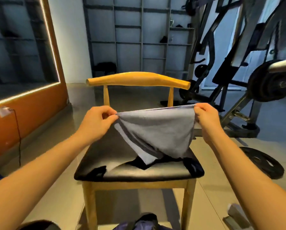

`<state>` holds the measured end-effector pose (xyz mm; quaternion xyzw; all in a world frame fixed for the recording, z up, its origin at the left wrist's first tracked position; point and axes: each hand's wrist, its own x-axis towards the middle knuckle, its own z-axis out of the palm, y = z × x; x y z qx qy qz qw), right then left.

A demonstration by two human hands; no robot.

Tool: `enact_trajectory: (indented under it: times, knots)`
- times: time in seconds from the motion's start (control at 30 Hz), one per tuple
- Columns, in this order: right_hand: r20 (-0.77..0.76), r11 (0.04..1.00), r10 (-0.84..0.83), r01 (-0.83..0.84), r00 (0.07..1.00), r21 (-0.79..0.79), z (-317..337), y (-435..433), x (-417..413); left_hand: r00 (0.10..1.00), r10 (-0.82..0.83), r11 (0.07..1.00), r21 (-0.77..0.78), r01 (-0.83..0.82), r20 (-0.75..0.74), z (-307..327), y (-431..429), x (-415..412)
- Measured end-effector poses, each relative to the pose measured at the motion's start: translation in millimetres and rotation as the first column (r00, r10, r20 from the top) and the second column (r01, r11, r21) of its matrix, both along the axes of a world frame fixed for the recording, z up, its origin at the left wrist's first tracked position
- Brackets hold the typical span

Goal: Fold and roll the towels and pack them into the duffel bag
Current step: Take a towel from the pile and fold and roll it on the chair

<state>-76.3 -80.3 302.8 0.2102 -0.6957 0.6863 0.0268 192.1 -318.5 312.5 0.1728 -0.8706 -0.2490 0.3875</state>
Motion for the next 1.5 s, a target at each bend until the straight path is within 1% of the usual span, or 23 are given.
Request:
enact_trajectory:
  times: [0.07,0.17,0.23,0.27,0.33,0.43,0.5,0.6,0.67,0.73,0.77,0.8,0.87,0.9,0.93,1.03,1.1,1.17,1.23,1.3,1.37,1.43,1.5]
  knots:
    - [-0.088,1.000,0.005,-0.006,0.996,-0.004,39,0,11,1.000,0.017,0.999,-0.026,-0.018,-0.026,40,-10,2]
    - [-0.230,0.996,-0.047,0.029,0.972,-0.080,97,3,34,0.994,0.059,0.990,-0.121,-0.069,-0.091,88,-15,8]
    - [-0.292,0.990,-0.026,-0.016,0.956,-0.139,128,7,51,0.989,0.084,0.981,-0.166,-0.103,-0.121,112,-17,14]
    - [-0.300,0.984,-0.007,-0.048,0.954,-0.173,141,9,59,0.985,0.095,0.977,-0.175,-0.119,-0.141,122,-18,18]
    - [-0.288,0.979,-0.004,-0.055,0.958,-0.195,159,12,69,0.980,0.087,0.980,-0.161,-0.116,-0.180,136,-17,25]
    - [-0.230,0.987,0.051,-0.084,0.972,-0.136,168,15,80,0.980,0.067,0.978,-0.181,-0.101,-0.186,147,-16,33]
    - [-0.213,0.986,0.068,-0.098,0.975,-0.136,172,17,89,0.979,0.071,0.981,-0.163,-0.103,-0.190,151,-19,37]
    - [-0.206,0.981,0.117,-0.145,0.971,-0.125,173,23,99,0.984,0.052,0.993,-0.091,-0.068,-0.170,153,-22,48]
    - [-0.183,0.958,0.238,-0.261,0.954,-0.116,167,30,102,0.988,-0.049,0.998,0.019,0.052,-0.144,152,-24,57]
    - [-0.171,0.945,0.299,-0.316,0.939,-0.081,159,36,102,0.975,-0.175,0.961,0.192,0.199,-0.136,147,-30,68]
    - [-0.156,0.943,0.312,-0.325,0.937,-0.066,155,38,102,0.970,-0.223,0.932,0.270,0.241,-0.097,143,-33,72]
    - [-0.139,0.938,0.332,-0.343,0.933,-0.059,151,38,103,0.968,-0.250,0.917,0.316,0.244,-0.022,138,-37,76]
    - [-0.125,0.932,0.352,-0.360,0.928,-0.049,144,34,106,0.952,-0.275,0.915,0.340,0.216,0.135,129,-43,78]
    - [-0.121,0.937,0.341,-0.348,0.932,-0.043,140,32,106,0.940,-0.299,0.904,0.364,0.223,0.166,125,-46,79]
    - [-0.117,0.942,0.324,-0.331,0.939,-0.046,135,30,103,0.928,-0.335,0.879,0.408,0.246,0.164,120,-49,80]
    - [-0.102,0.934,0.334,-0.343,0.937,-0.096,124,27,94,0.888,-0.457,0.771,0.521,0.365,0.054,113,-55,81]
    - [-0.085,0.896,0.425,-0.433,0.901,-0.103,121,29,92,0.862,-0.508,0.717,0.558,0.418,0.007,109,-55,79]
    - [-0.094,0.831,0.533,-0.542,0.841,-0.127,121,32,90,0.846,-0.532,0.688,0.569,0.450,-0.026,106,-57,75]
    - [-0.085,0.797,0.574,-0.580,0.814,-0.170,122,31,82,0.846,-0.525,0.659,0.584,0.474,-0.094,105,-58,68]
    - [-0.030,0.813,0.551,-0.544,0.834,-0.209,121,21,70,0.869,-0.479,0.674,0.582,0.456,-0.126,106,-64,56]
    - [0.040,0.887,0.438,-0.424,0.898,-0.182,113,1,51,0.936,-0.348,0.771,0.550,0.320,-0.057,99,-75,35]
    - [0.104,0.965,0.261,-0.256,0.960,-0.060,94,-28,26,0.982,-0.176,0.867,0.483,0.124,0.063,81,-89,6]
    - [0.130,0.989,0.076,-0.091,0.989,0.115,63,-58,0,0.984,-0.064,0.906,0.423,-0.011,0.164,51,-102,-28]
